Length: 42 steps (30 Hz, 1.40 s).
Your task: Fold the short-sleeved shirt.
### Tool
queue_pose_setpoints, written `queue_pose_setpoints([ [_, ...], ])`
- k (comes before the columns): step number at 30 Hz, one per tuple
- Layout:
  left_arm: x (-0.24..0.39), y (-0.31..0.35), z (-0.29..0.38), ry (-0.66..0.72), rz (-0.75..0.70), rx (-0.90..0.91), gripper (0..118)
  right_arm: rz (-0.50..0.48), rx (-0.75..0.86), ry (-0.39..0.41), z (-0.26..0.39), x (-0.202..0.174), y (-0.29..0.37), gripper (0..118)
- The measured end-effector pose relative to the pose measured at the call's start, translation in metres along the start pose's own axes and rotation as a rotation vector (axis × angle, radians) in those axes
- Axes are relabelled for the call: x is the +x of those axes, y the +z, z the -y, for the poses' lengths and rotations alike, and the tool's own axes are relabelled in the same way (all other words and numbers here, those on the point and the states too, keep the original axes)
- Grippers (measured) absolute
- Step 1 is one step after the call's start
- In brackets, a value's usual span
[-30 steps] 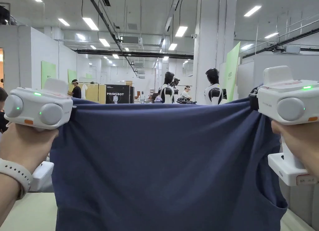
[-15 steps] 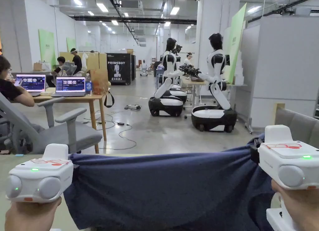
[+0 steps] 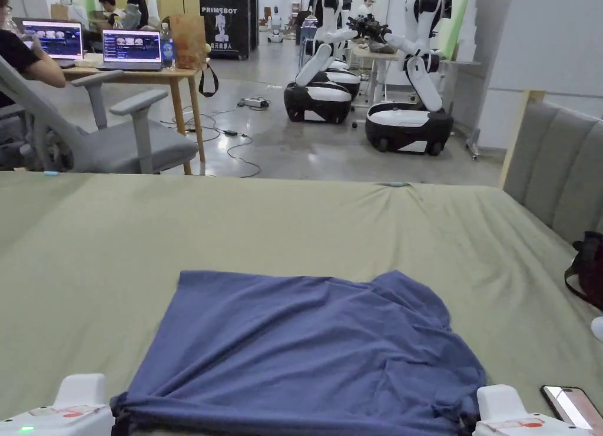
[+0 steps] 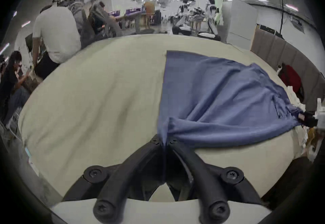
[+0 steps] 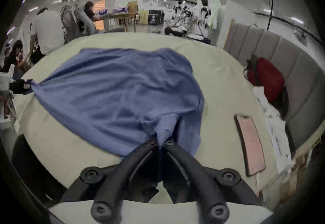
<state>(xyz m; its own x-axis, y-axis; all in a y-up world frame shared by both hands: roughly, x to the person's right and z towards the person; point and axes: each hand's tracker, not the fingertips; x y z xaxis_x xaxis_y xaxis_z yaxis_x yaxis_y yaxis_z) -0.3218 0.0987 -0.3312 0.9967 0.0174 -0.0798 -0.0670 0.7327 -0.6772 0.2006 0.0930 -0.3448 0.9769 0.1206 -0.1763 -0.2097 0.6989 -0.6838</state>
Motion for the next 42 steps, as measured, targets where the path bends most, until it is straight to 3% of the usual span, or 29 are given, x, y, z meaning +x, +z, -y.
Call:
queue_pose_setpoints([
  [1, 0.003, 0.004, 0.001, 0.004, 0.002, 0.027, 6, 0.001, 0.009, -0.026, 0.002, 0.000, 0.005, 4],
  [2, 0.009, 0.010, -0.002, 0.001, -0.008, 0.048, 28, 0.010, 0.035, -0.069, -0.001, -0.002, 0.011, 16],
  [3, 0.015, 0.017, -0.007, -0.008, -0.021, 0.078, 58, 0.030, 0.043, -0.078, -0.008, -0.006, 0.018, 41],
  [5, 0.035, 0.035, -0.018, -0.034, 0.069, 0.147, 108, 0.018, 0.074, -0.081, -0.024, -0.015, 0.033, 110],
  [6, 0.044, 0.044, -0.021, -0.058, 0.110, 0.192, 112, 0.005, 0.124, -0.074, -0.029, -0.021, 0.041, 118],
  [8, 0.069, 0.060, -0.029, -0.126, 0.097, 0.247, 109, 0.009, 0.206, -0.051, -0.037, -0.034, 0.057, 118],
  [9, 0.079, 0.066, -0.031, -0.163, 0.092, 0.268, 104, 0.009, 0.205, -0.025, -0.040, -0.040, 0.063, 116],
  [10, 0.088, 0.070, -0.032, -0.197, 0.083, 0.274, 92, -0.004, 0.183, -0.002, -0.041, -0.044, 0.067, 106],
  [11, 0.094, 0.072, -0.033, -0.222, 0.081, 0.265, 62, -0.015, 0.179, -0.002, -0.040, -0.048, 0.070, 74],
  [12, 0.097, 0.070, -0.033, -0.229, 0.083, 0.256, 23, -0.021, 0.180, -0.003, -0.039, -0.050, 0.072, 37],
  [13, 0.097, 0.069, -0.034, -0.218, 0.096, 0.240, 0, -0.018, 0.172, -0.008, -0.038, -0.051, 0.071, 8],
  [14, 0.094, 0.067, -0.032, -0.174, 0.097, 0.213, 0, -0.016, 0.162, -0.008, -0.035, -0.052, 0.070, 1],
  [17, 0.074, 0.057, -0.030, -0.102, 0.118, 0.141, 0, -0.070, 0.143, -0.028, -0.028, -0.048, 0.068, 0],
  [23, 0.009, 0.040, -0.014, -0.013, 0.051, 0.061, 0, -0.046, 0.143, -0.049, -0.022, -0.040, 0.063, 0],
  [24, -0.002, 0.041, -0.013, 0.012, 0.081, 0.060, 13, -0.042, 0.143, -0.063, -0.021, -0.038, 0.062, 0],
  [25, -0.009, 0.038, -0.009, 0.037, 0.104, 0.064, 37, -0.043, 0.142, -0.070, -0.020, -0.035, 0.060, 0],
  [26, -0.014, 0.035, -0.006, 0.048, 0.104, 0.057, 82, -0.044, 0.139, -0.076, -0.020, -0.033, 0.059, 0],
  [27, -0.016, 0.031, -0.003, 0.045, 0.103, 0.055, 108, -0.044, 0.136, -0.080, -0.019, -0.032, 0.057, 0],
  [28, -0.017, 0.031, -0.004, 0.037, 0.115, 0.053, 117, -0.043, 0.132, -0.083, -0.019, -0.030, 0.056, 0],
  [33, -0.009, -0.013, -0.004, 0.004, 0.131, -0.046, 105, -0.024, 0.111, -0.120, -0.014, -0.016, 0.050, 0],
  [34, -0.008, -0.020, -0.004, 0.008, 0.141, -0.058, 97, -0.013, 0.105, -0.124, -0.013, -0.014, 0.049, 0],
  [36, -0.006, -0.035, -0.005, -0.003, 0.129, -0.108, 65, 0.004, 0.094, -0.126, -0.009, -0.008, 0.049, 0],
  [38, -0.003, -0.030, -0.003, -0.060, 0.049, -0.065, 40, 0.017, 0.083, -0.124, -0.006, -0.003, 0.050, 0],
  [40, 0.000, -0.015, -0.008, -0.035, 0.092, -0.038, 3, 0.031, 0.079, -0.114, -0.004, 0.002, 0.054, 0],
  [42, 0.009, 0.003, -0.009, -0.110, 0.049, 0.038, 3, 0.034, 0.069, -0.113, -0.003, 0.006, 0.056, 0],
])
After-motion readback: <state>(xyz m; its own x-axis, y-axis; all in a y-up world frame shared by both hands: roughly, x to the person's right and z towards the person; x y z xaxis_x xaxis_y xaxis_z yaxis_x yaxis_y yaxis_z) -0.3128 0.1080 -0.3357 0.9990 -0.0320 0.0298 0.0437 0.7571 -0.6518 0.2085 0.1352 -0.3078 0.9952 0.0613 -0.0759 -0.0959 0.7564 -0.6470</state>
